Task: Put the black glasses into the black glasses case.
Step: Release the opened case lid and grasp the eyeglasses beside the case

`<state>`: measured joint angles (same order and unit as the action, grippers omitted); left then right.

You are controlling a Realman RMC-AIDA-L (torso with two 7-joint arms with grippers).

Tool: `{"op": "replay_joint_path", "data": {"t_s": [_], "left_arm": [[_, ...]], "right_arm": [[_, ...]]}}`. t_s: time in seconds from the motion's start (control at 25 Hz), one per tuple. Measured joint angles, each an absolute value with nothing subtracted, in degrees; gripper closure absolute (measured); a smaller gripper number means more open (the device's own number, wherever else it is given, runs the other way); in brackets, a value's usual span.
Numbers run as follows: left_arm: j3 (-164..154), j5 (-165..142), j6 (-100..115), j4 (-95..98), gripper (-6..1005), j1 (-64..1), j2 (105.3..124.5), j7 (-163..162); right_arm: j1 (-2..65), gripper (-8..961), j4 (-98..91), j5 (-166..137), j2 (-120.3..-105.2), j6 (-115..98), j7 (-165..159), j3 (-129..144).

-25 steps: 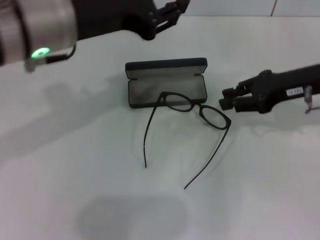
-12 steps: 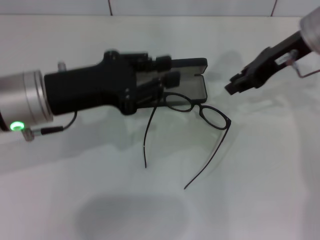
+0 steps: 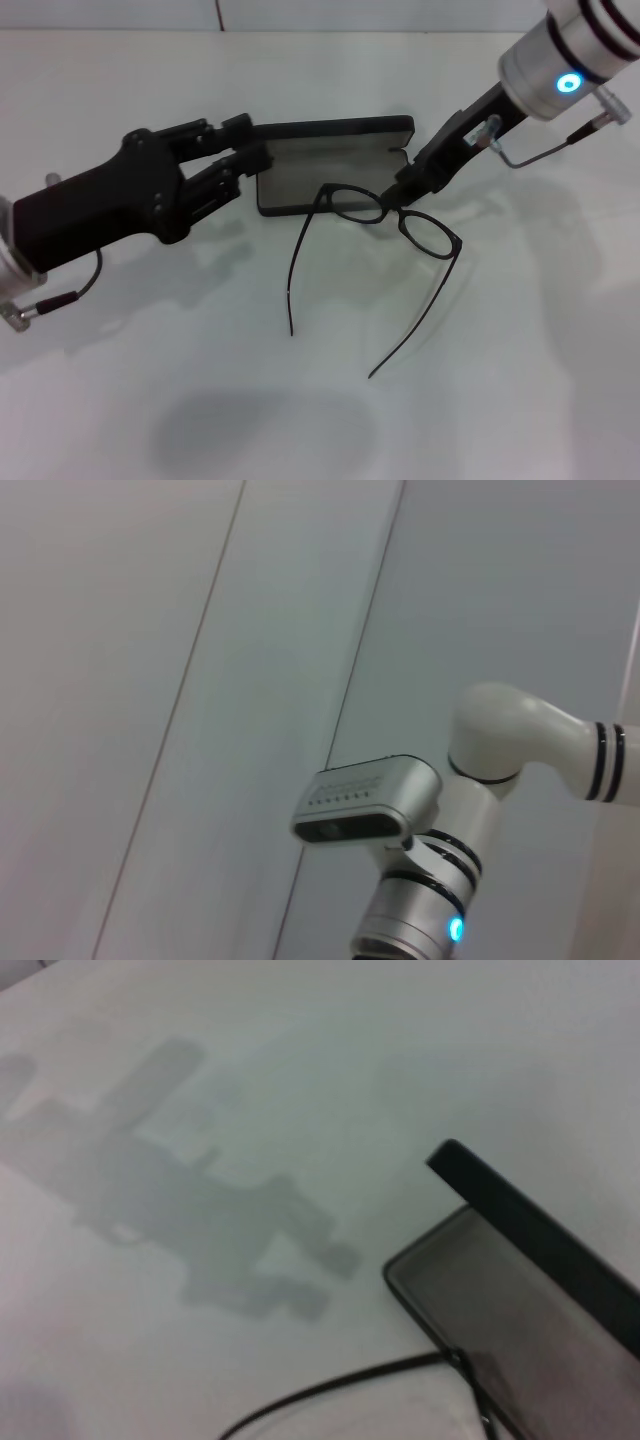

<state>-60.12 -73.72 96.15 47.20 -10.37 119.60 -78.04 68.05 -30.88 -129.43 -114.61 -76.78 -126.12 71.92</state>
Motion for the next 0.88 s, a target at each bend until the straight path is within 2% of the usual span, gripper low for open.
{"op": "replay_joint_path", "data": {"t_s": [0.32,0.88], "left_arm": [[-58.9,-74.6,100.4,36.3,657,-10.2,119.44,-68.1],[-58.9,-75.7,100.2,28.5,658,-12.0,119.44,-62.3]], "right_arm": [[71.6,574,-24.8,-130.9,-115.77,-71.7,-126.4,72.8],[71.2,571,-20.8,-131.1,-116.04,-67.0,-126.0,74.1]]}}
